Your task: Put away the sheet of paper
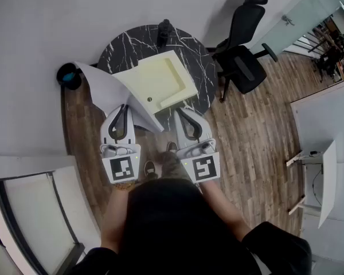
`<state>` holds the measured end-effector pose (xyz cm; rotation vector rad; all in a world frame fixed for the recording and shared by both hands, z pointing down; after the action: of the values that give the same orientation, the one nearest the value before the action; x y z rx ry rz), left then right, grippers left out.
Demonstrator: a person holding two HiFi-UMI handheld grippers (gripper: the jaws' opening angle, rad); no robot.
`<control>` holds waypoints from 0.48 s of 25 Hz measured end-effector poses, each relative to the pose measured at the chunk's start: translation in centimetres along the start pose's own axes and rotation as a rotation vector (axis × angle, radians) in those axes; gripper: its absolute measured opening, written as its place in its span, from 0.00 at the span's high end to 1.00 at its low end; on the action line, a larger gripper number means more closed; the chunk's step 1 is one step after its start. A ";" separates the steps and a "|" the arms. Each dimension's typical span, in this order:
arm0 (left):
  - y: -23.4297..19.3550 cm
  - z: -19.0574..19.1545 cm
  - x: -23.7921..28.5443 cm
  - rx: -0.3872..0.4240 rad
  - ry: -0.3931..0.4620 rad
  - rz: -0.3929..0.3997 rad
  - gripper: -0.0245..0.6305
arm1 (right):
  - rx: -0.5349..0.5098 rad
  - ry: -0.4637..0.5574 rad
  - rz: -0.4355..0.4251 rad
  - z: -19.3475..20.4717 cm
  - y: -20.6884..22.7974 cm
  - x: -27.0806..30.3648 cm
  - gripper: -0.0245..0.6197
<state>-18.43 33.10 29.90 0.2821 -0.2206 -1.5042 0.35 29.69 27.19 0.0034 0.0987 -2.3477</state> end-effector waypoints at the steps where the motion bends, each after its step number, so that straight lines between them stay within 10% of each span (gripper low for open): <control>1: 0.0 0.0 0.0 0.005 -0.002 0.004 0.90 | -0.002 -0.002 0.002 0.0 0.0 -0.1 0.97; 12: 0.9 0.4 -0.2 0.006 -0.002 0.032 0.90 | 0.049 0.001 -0.002 0.9 0.7 -1.4 0.96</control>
<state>-17.68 33.31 30.54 0.2809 -0.2302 -1.4728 1.88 30.11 28.11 0.0283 0.0415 -2.3519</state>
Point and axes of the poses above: the fingertips, and each gripper's own axes: x forward along the fingers, y to its right, z out of its underside, the point moved 8 cm from there along -x, backward along the fingers, and after that the axes turned 10 degrees about x, right-handed, at the moved point
